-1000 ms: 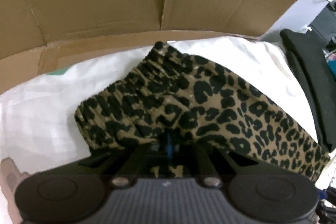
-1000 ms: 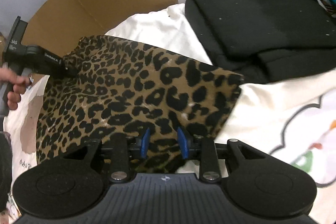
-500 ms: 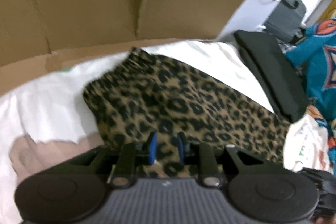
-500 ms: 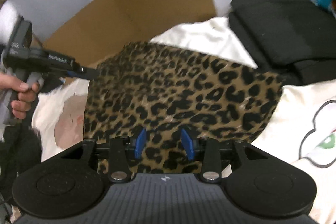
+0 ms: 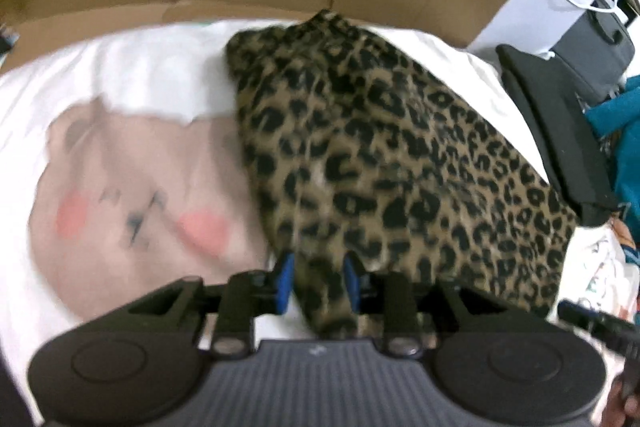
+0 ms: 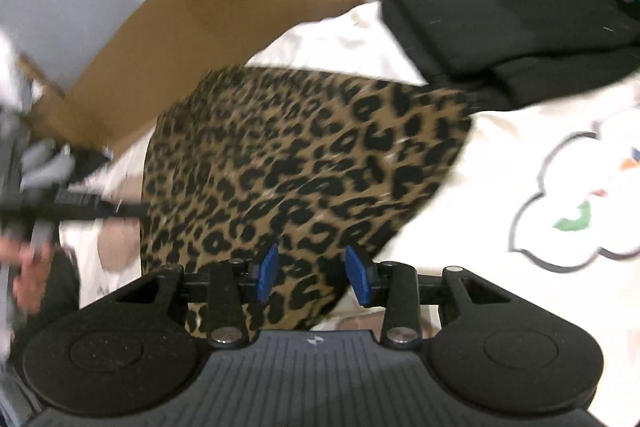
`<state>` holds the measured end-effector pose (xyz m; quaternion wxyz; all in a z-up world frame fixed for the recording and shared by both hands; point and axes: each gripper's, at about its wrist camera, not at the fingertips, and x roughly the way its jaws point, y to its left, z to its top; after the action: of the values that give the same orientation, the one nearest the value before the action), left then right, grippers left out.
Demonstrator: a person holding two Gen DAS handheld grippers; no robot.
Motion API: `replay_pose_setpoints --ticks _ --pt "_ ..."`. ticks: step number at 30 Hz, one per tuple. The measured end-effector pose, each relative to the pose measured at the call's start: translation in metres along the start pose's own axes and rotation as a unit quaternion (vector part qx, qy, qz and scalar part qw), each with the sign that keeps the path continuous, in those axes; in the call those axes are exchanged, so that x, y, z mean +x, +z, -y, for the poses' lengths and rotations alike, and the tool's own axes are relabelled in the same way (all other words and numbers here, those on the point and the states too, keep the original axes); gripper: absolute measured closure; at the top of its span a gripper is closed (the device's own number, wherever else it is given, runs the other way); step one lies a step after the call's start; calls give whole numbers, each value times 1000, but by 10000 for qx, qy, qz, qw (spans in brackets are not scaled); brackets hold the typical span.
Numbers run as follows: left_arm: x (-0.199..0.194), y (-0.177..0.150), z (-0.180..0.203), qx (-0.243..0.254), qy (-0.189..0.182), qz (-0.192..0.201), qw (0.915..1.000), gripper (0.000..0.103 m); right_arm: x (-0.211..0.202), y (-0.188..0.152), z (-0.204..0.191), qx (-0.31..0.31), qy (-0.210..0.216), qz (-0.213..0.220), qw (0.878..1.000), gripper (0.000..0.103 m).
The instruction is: Fold clothes
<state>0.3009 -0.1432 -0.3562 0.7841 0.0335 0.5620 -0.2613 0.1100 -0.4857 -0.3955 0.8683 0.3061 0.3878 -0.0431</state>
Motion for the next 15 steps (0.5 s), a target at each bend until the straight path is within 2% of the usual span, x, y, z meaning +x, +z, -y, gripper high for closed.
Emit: replay_pose_setpoints --ticks 6,10,15 --pt "-36 -52 -5 -432 -82 -47 9990 73 -13 -15 7 228 155 45 9996 58" --pt "-54 -79 -5 -721 -230 67 9971 65 -18 -27 4 310 252 20 9992 58" --pt "-64 -110 -1 -752 -263 57 9968 65 -17 -37 -3 350 335 -160 9987 58"
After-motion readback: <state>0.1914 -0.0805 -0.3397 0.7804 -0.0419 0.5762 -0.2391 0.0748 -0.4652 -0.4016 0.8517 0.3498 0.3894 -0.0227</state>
